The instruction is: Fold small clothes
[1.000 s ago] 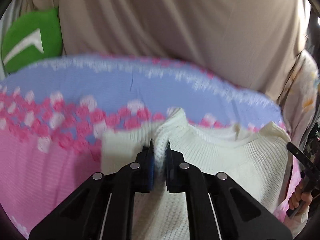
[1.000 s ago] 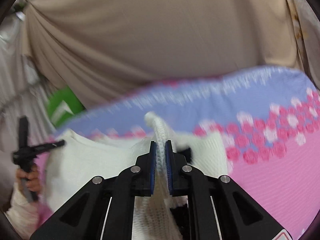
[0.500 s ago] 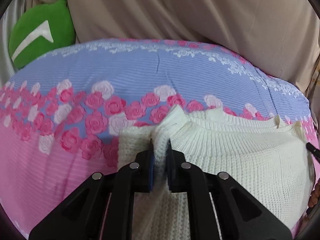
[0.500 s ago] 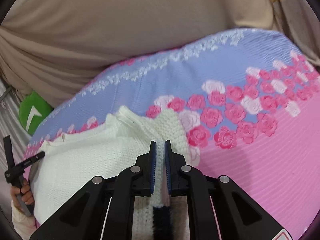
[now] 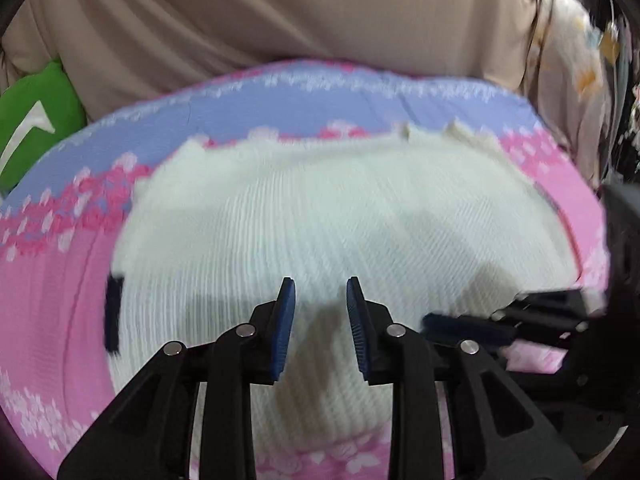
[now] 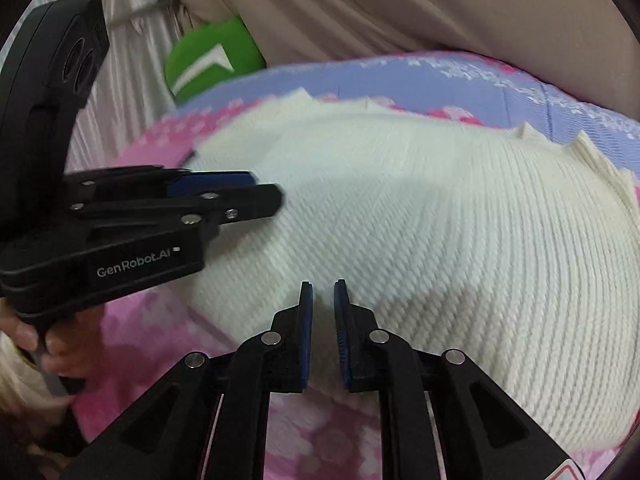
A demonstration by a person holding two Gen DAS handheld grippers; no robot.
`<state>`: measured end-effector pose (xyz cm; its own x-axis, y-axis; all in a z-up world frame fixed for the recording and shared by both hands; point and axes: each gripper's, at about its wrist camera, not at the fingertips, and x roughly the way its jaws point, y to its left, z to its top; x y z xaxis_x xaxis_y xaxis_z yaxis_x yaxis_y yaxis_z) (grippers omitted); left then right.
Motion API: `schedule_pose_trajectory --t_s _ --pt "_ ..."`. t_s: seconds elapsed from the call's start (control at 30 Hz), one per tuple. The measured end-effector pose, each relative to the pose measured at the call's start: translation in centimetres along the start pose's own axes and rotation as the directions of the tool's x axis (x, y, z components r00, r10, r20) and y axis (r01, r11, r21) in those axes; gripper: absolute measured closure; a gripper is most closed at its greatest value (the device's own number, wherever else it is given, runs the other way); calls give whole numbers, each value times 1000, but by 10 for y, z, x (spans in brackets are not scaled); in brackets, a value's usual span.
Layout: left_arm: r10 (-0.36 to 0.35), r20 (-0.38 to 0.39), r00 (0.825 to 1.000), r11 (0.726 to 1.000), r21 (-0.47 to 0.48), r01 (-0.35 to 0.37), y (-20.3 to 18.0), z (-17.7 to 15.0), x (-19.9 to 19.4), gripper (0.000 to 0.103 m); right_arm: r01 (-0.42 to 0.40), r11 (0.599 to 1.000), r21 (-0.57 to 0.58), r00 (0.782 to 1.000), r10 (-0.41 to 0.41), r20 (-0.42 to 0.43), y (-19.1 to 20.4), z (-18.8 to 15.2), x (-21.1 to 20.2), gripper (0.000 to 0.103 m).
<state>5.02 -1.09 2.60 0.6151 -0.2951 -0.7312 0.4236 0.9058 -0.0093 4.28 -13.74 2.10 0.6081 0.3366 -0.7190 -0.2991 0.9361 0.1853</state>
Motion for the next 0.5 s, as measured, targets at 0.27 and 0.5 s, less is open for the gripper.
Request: schedule_pose_trajectory --t_s 0.27,0.5 --pt "85 -52 995 983 -160 -92 79 -67 -27 87 142 940 310 987 -160 32 -116 -74 -80 103" --pt "83 -21 996 969 -233 -86 87 -79 -61 91 319 829 460 932 -362 6 -168 -110 -128 92"
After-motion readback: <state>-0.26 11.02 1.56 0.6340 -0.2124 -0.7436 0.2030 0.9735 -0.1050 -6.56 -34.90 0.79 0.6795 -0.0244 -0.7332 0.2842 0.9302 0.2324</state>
